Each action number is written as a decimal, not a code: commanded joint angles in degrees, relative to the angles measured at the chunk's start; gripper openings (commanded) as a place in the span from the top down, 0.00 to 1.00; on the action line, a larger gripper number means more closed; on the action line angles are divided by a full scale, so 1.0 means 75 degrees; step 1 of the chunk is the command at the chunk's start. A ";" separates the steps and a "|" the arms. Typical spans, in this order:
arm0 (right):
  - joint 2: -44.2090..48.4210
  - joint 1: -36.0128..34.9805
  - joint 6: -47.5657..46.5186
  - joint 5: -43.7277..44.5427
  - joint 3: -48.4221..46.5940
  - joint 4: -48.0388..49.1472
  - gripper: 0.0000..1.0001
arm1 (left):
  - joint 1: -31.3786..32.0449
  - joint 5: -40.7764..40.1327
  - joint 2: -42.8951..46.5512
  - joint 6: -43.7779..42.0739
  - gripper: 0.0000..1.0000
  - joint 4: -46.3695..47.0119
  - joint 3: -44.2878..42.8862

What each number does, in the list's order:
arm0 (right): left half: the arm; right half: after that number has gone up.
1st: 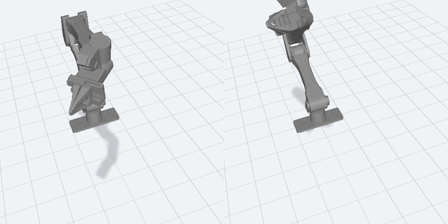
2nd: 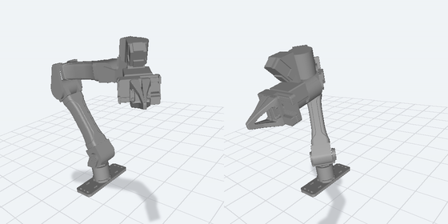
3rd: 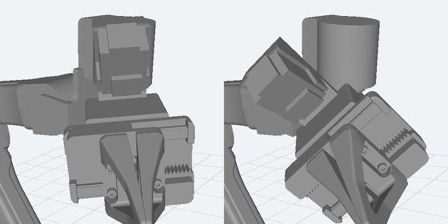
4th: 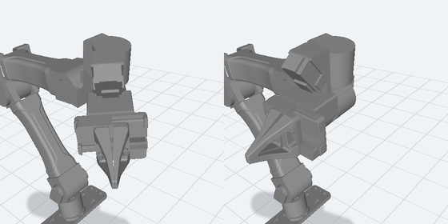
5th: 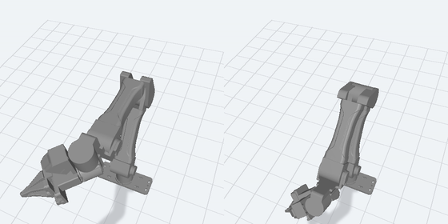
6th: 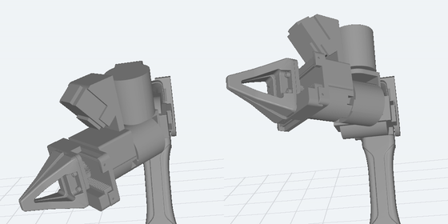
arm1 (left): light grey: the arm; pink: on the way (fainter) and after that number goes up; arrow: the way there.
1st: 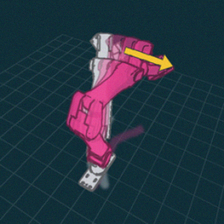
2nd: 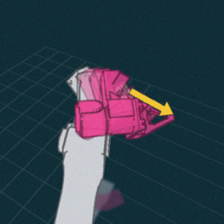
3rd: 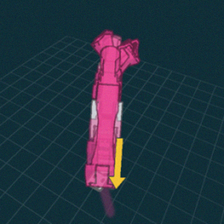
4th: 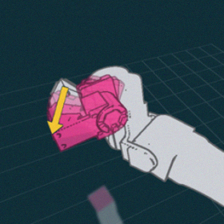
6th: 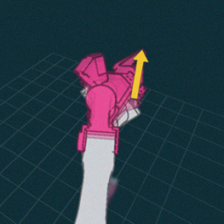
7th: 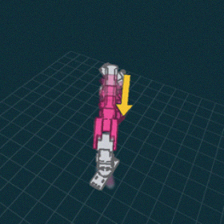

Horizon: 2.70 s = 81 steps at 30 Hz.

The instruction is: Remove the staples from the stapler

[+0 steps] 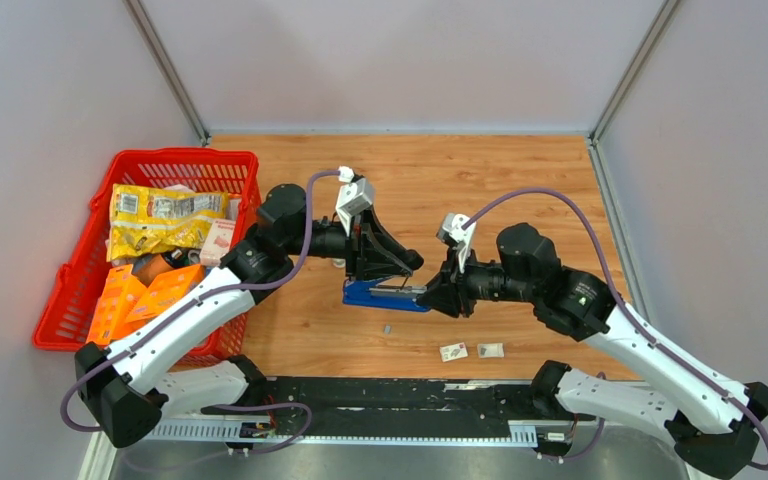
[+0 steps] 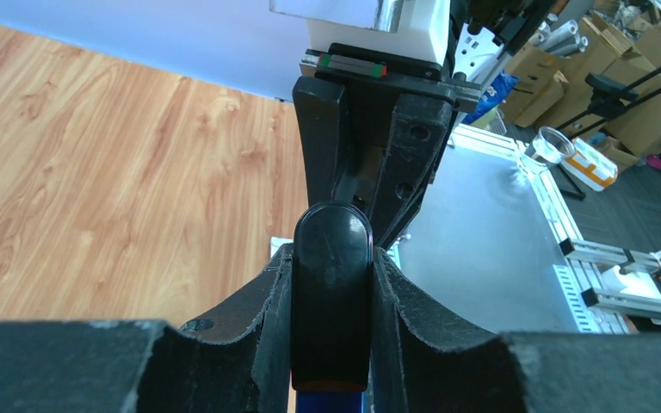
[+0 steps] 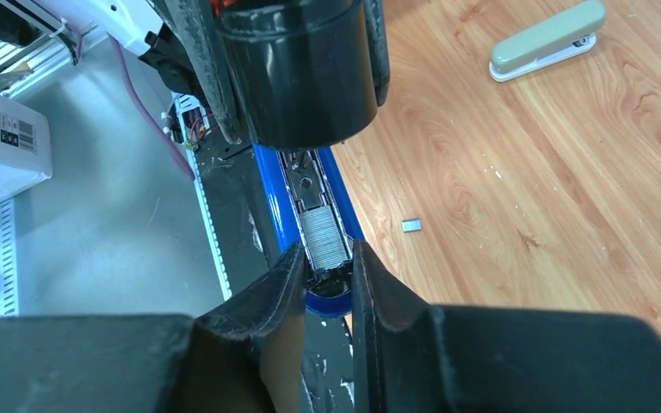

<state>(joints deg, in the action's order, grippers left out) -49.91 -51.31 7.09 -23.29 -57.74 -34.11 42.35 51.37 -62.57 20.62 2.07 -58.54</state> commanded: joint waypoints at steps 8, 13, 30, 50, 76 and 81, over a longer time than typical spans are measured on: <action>-0.0248 -0.0049 0.0460 -0.0246 0.0513 0.1382 0.93 | 0.0072 -0.1598 0.0432 0.0894 1.00 0.2548 0.0060; -0.0247 -0.0073 0.0987 -0.0340 0.1006 0.2237 0.91 | 0.0072 -0.2197 0.0409 0.1387 1.00 0.3497 0.0130; -0.1232 -0.0506 0.1269 -0.0176 0.1206 0.3821 0.91 | 0.0330 -0.4586 0.0162 0.2782 1.00 0.5959 0.1161; -0.0775 -0.0553 0.0484 0.0866 0.0890 0.2252 0.80 | 0.0389 -0.4190 0.0396 0.2220 1.00 0.5327 0.1044; -0.0787 -0.0541 0.0343 0.1429 0.0596 0.1759 0.59 | 0.0389 -0.4354 0.0702 0.1903 1.00 0.5092 0.0787; -0.0553 -0.0530 0.0297 0.1593 0.0503 0.1443 0.57 | 0.0389 -0.4307 0.0690 0.1821 1.00 0.4998 0.0739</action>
<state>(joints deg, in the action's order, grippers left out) -55.72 -55.37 9.41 -12.95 -51.05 -23.49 44.99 19.14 -58.41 33.98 35.33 -49.45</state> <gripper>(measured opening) 0.423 0.382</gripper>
